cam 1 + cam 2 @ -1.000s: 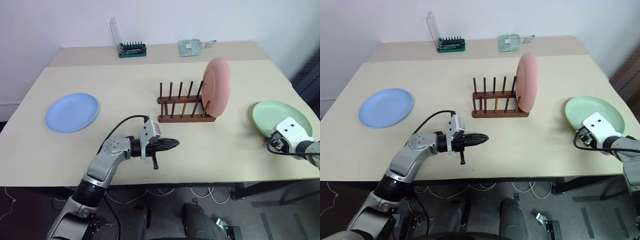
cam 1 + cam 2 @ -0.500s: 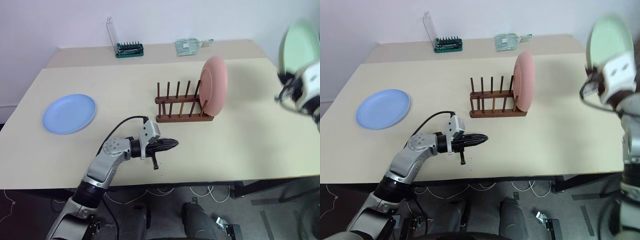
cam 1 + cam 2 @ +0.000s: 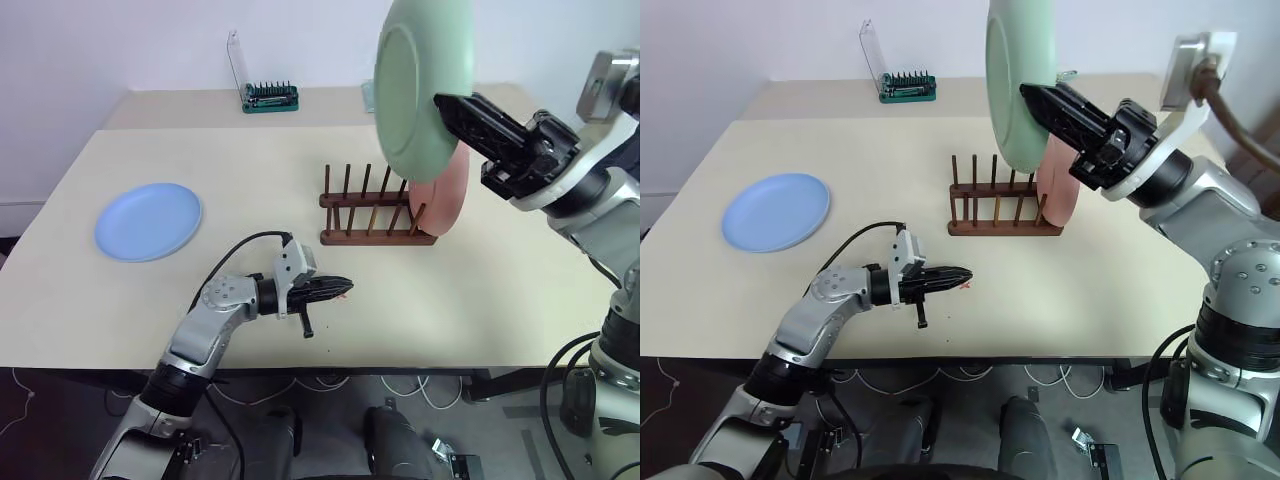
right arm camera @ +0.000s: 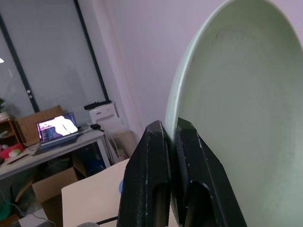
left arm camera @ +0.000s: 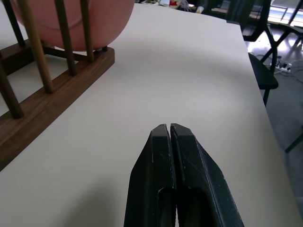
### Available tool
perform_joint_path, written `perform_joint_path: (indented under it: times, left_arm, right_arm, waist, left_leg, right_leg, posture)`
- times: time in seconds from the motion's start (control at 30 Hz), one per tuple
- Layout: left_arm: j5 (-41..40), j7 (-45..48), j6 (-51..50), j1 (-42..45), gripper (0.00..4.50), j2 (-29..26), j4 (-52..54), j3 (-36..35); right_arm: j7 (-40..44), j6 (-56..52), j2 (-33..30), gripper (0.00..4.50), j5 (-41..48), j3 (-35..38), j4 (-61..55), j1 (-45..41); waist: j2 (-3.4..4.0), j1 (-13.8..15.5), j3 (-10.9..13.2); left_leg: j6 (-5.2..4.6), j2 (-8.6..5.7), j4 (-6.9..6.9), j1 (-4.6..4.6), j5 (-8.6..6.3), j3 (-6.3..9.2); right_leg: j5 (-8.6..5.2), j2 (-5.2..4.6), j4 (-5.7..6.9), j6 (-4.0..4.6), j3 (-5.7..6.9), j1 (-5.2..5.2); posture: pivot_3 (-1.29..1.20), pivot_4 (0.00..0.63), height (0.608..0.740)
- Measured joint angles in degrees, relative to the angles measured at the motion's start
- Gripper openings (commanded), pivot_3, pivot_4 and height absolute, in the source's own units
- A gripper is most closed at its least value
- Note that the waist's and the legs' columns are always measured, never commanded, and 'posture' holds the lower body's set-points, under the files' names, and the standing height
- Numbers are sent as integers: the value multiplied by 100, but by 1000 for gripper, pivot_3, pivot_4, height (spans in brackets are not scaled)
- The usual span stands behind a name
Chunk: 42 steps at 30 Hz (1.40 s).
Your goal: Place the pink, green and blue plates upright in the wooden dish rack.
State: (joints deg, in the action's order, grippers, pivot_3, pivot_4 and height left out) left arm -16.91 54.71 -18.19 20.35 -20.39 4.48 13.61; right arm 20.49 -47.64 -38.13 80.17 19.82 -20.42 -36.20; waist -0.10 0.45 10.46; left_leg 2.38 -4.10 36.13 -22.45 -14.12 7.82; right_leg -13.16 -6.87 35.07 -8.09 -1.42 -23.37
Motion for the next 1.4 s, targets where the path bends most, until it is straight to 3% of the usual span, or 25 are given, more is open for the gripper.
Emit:
perform_joint_path:
  times: [0.13, 0.43, 0.7, 0.73, 0.97, 1.17, 1.37, 1.4]
  left_arm:
    - [0, -12, 11, -35, 27, -75, -2, -126]
    - [2, -75, 10, -62, 27, -26, 4, -124]
    - [3, -86, 10, -62, 27, -24, 4, -118]
    - [3, -89, 10, -62, 27, -21, 5, -114]
    - [3, -97, 10, -62, 27, -16, 4, -107]
    - [6, -104, 19, -60, 27, -13, 1, -107]
    - [61, -753, 433, 90, 27, 268, -190, -465]
    - [52, -953, 476, 167, 288, 325, -243, -643]
  right_arm:
    - [-48, -220, 169, 32, -137, -421, 516, 173]
    - [-45, -212, 408, 32, -965, -641, 1518, -7]
    - [-35, -321, 606, 32, -1350, -715, 1670, -107]
    - [-51, -326, 632, 692, -1391, -715, 1708, -130]
    - [-44, -327, 676, 3868, -1608, -714, 1745, -223]
    - [-38, -328, 612, 3868, -1938, -781, 1373, -235]
    - [377, -232, -271, 3868, -2517, -869, 213, -208]
    - [538, -156, -463, 3900, -2662, -905, 22, -129]
  waist:
    - [2, -24, 1]
    - [3, -36, 1]
    - [3, -62, 1]
    - [3, -73, 1]
    - [3, -134, 1]
    - [3, -126, 1]
    - [3, -103, 3]
    - [3, -103, 3]
  left_leg:
    - [0, 0, 1, 0, 0, -1]
    - [0, 0, 0, -1, 0, -2]
    - [0, 0, 0, -1, 0, -1]
    - [0, 0, 0, -1, 0, -1]
    - [0, 1, -1, 0, 0, -1]
    - [0, 1, -1, -1, 0, 0]
    - [0, 0, 1, -5, 0, 1]
    - [0, 0, 1, -5, 0, 0]
  right_leg:
    - [0, 2, 3, 0, -1, -1]
    - [1, 3, 4, -1, -1, -4]
    - [1, 3, 4, -1, -1, -4]
    - [1, 3, 4, -1, -1, -3]
    - [1, 4, 8, -1, -1, -6]
    - [1, 4, 8, -2, -1, -6]
    - [1, 3, 3, -3, 0, -6]
    - [1, 3, 3, -4, 0, -6]
  posture:
    - [0, 150, 740]
    - [0, 150, 740]
    - [0, 150, 740]
    - [0, 150, 740]
    - [0, 150, 740]
    - [0, 150, 740]
    - [0, 150, 740]
    - [0, 150, 740]
